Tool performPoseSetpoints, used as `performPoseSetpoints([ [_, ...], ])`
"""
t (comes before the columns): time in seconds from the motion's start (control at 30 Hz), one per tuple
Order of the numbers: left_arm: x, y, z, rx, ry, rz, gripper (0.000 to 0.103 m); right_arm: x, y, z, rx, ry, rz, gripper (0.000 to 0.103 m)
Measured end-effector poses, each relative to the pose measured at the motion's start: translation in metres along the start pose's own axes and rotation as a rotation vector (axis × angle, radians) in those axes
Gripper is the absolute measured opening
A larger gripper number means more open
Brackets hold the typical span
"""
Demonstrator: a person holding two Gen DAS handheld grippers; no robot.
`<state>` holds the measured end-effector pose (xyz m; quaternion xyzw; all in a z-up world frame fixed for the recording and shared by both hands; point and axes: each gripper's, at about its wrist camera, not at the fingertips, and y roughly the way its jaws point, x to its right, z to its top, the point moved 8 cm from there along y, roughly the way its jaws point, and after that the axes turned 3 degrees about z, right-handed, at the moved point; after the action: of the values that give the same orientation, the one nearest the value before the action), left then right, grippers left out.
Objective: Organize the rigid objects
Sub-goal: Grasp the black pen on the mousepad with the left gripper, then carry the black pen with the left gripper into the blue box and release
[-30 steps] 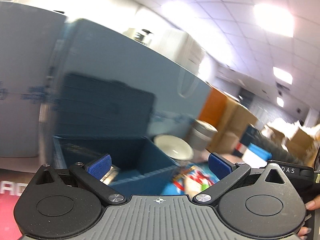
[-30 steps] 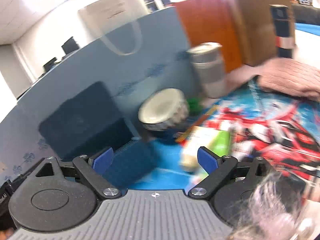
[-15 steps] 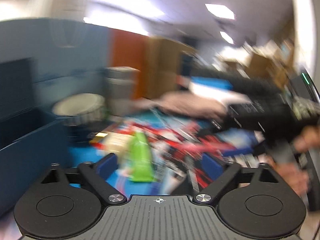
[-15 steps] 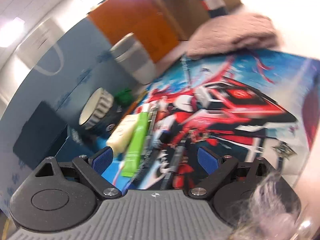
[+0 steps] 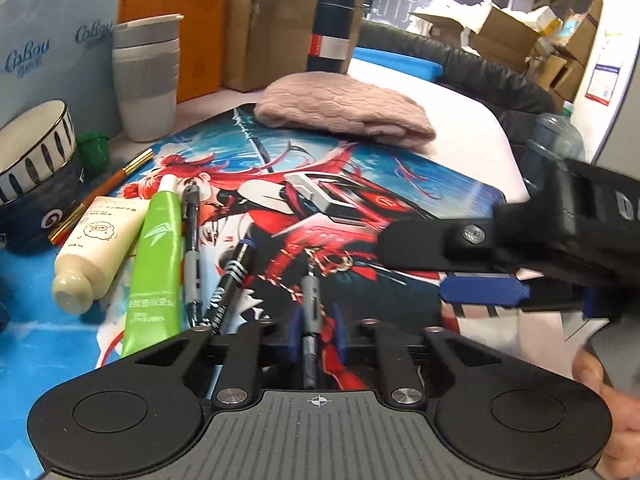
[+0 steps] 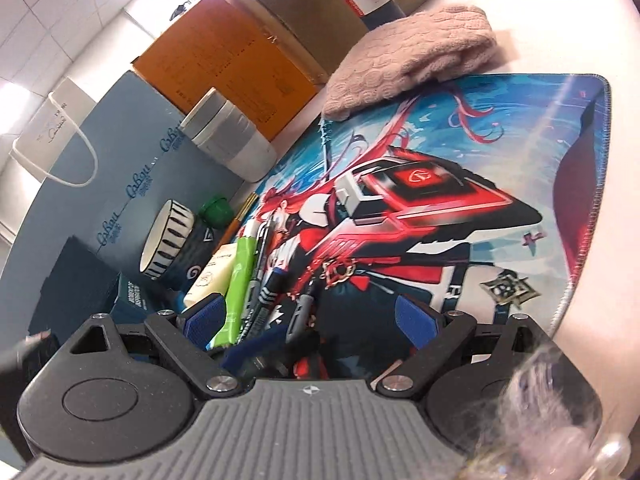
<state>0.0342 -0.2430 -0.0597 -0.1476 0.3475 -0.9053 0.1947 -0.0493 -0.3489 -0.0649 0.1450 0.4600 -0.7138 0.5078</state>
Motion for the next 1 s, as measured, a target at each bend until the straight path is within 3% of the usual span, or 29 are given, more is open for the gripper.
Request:
performPoseSetpoints([
  [0.1, -0.003, -0.006, 0.000, 0.017, -0.012, -0.006, 0.008, 0.002, 0.000, 0.001, -0.001, 0.010, 0.010, 0.092],
  [0.2, -0.010, -0.015, 0.010, 0.085, -0.042, -0.033, 0.008, -0.002, 0.000, 0.001, 0.000, 0.008, 0.026, 0.092],
  [0.5, -0.064, -0.131, 0.025, 0.371, -0.137, 0.016, 0.008, -0.041, 0.010, -0.011, -0.031, -0.040, 0.108, 0.092],
  [0.67, -0.099, -0.201, 0.042, 0.512, -0.120, 0.177, 0.008, -0.076, 0.018, -0.021, -0.066, -0.070, 0.181, 0.092],
  [0.77, -0.122, -0.235, 0.047, 0.547, -0.104, 0.303, 0.008, -0.097, 0.023, -0.025, -0.083, -0.091, 0.221, 0.092],
  [0.9, -0.160, -0.255, 0.050, 0.509, -0.090, 0.465, 0.008, -0.125, 0.029, -0.027, -0.095, -0.117, 0.278, 0.092],
  [1.0, -0.182, -0.245, 0.048, 0.403, -0.053, 0.572, 0.008, -0.143, 0.038, -0.026, -0.096, -0.139, 0.306, 0.092],
])
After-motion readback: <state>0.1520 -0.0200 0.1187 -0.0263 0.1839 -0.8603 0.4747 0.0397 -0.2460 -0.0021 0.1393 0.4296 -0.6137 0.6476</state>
